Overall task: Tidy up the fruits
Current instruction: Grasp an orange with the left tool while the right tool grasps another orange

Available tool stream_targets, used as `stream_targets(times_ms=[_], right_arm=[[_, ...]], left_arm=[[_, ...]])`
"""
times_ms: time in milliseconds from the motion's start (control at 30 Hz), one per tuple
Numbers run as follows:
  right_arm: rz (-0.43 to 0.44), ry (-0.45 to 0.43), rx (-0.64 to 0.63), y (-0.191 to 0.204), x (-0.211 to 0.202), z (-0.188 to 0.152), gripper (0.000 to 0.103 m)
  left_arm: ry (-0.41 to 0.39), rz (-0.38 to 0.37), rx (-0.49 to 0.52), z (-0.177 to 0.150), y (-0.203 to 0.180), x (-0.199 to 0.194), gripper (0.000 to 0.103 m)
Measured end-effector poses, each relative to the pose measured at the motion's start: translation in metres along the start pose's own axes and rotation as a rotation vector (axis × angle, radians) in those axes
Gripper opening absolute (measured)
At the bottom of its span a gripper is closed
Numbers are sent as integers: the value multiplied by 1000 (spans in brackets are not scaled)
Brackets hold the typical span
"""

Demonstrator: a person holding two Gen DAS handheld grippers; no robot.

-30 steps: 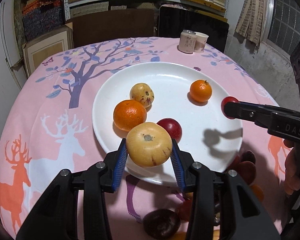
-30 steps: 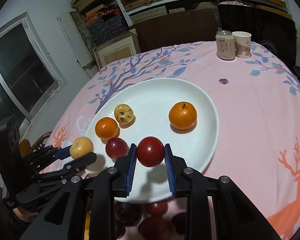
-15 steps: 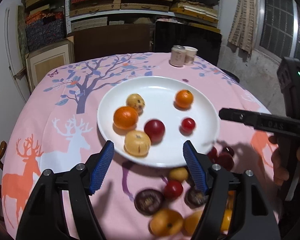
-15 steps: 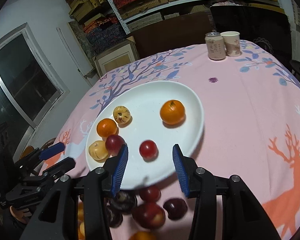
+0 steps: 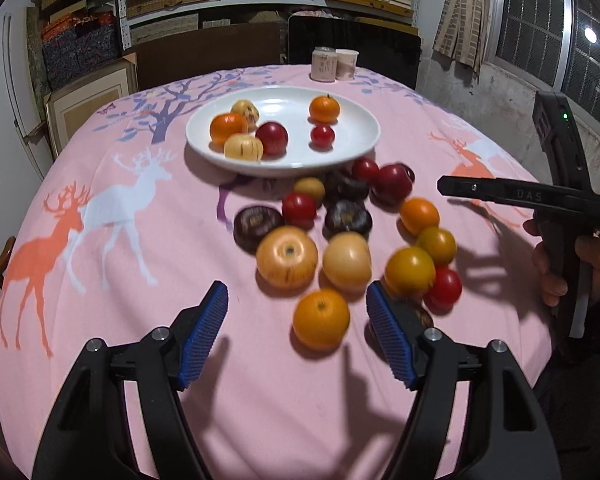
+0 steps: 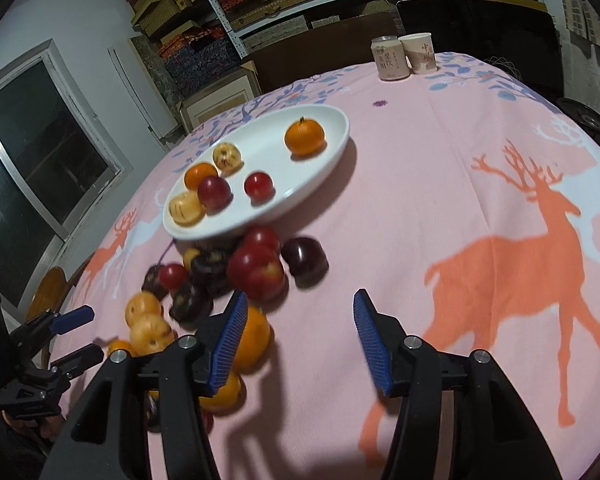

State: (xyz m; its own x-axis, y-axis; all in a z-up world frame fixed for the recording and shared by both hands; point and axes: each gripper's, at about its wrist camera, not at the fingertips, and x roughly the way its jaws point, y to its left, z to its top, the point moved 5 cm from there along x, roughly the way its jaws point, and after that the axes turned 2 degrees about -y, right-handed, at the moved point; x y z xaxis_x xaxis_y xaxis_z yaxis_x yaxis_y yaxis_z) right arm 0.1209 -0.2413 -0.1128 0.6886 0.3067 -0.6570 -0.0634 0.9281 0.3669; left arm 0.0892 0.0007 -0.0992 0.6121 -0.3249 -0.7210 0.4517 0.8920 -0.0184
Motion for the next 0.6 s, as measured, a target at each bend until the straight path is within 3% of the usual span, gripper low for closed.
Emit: stream_targets(times_ms=[200,233,300,367,600], right_arm=[[4,-30,-5,0,-8,-4,58],[6,-39,-9,0,-10,-5,58],[15,-40,-18,1,-12,-7,58],[31,-40,-30,3,-13,-9,58],[57,-30,-161,26,-15,-17,58]], left_arm=[[23,44,-1,-12,-8,12,66],[22,41,-5,-12,-9,15,63],[42,26,-10,-15,-12,25,43],[55,22,-10,-18,-14,33,34],[-26,-4,-21,-14,-13,19,34]])
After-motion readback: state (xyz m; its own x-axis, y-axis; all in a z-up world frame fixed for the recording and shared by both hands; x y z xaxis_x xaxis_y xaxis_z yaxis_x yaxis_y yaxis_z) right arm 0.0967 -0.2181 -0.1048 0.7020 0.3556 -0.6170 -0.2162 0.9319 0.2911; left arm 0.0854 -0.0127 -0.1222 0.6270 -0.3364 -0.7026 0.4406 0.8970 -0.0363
